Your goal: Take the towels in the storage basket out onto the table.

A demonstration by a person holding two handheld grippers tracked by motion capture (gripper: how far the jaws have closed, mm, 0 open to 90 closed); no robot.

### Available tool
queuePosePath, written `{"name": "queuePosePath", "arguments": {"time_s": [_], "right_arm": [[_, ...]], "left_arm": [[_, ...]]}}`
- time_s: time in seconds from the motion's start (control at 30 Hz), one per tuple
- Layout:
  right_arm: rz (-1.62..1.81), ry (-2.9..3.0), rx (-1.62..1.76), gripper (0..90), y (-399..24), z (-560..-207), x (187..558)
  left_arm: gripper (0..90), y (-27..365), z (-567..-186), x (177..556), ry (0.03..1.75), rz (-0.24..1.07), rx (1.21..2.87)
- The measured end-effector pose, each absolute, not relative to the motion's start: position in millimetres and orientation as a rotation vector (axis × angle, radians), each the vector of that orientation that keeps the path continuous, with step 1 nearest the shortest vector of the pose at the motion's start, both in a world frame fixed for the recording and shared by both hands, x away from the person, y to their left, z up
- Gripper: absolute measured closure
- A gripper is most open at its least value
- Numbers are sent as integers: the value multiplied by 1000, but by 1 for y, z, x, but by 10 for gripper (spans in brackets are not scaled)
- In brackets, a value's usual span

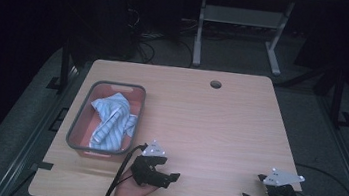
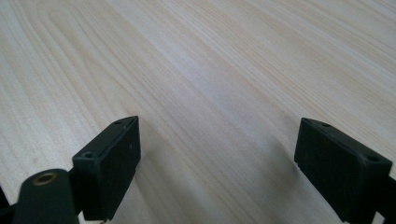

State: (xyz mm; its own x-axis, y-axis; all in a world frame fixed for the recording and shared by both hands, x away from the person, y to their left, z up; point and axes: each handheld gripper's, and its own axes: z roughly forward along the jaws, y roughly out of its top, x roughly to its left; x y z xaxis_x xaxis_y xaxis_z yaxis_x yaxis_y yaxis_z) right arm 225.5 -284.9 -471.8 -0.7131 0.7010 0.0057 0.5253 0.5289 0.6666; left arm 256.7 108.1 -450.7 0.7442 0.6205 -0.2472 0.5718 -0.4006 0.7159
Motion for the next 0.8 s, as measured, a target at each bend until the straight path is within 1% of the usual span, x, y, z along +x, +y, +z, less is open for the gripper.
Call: {"name": "queuePosePath", "arguments": {"time_s": [0.07,0.43,0.5,0.8], "right_arm": [[964,2509,1023,139,-284,-472,226],[976,2481,1047,138,-292,-471,226],[976,2476,1051,138,-293,-471,226],[967,2453,1079,139,-296,-470,226]], "left_arm": [[256,107,-451,257,880,83,2122],[255,107,-440,263,867,75,2117],[255,105,-438,265,866,69,2098],[252,94,-427,269,827,61,2118]]}}
